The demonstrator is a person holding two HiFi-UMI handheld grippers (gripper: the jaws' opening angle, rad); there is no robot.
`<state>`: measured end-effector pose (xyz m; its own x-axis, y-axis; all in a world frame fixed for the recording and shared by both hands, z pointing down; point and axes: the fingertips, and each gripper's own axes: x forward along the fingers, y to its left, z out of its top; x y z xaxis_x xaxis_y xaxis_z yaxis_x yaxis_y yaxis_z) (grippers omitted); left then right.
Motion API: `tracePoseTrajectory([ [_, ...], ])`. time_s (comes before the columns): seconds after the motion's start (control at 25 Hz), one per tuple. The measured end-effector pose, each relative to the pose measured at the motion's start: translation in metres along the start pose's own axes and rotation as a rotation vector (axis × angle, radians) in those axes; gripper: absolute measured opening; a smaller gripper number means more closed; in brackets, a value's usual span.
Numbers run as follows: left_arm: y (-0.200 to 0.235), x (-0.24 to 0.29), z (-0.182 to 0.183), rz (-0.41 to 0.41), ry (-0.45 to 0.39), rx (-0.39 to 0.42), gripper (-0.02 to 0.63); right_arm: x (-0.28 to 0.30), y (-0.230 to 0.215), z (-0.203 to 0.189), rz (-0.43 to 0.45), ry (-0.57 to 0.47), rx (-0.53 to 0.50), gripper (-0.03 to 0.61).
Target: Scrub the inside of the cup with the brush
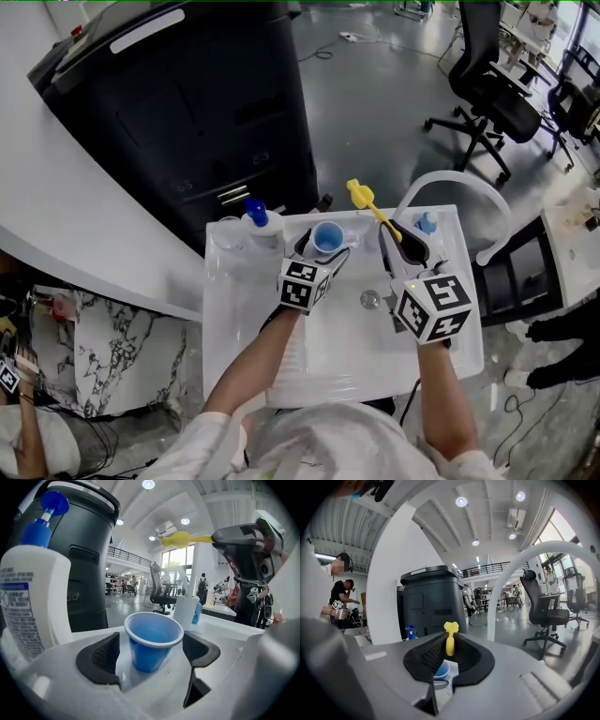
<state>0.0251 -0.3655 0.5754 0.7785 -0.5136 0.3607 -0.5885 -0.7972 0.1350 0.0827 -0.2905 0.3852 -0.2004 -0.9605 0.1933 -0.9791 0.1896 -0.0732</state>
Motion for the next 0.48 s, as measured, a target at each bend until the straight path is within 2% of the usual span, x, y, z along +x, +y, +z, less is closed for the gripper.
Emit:
tracePoseTrajectory([
  [0.12,-0.0003,0.0034,0.0002,-0.007,-0.002,0.012,0.416,-0.0003,-0.0029,-0.001,-0.011,0.0,0.001,0.034],
  [0.36,0.0002,0.0033,0.0008,-0.007,0.005,0.049,0.314,0.0002,-0.0041,-0.0018,-0.02,0.002,0.001,0.034],
  [0.48,-0.0003,-0.0007,0.003,-0.014,0.001,0.063,0.308,-0.0005,-0.0029,-0.0022,-0.02,0.002,-0.001,0.034],
])
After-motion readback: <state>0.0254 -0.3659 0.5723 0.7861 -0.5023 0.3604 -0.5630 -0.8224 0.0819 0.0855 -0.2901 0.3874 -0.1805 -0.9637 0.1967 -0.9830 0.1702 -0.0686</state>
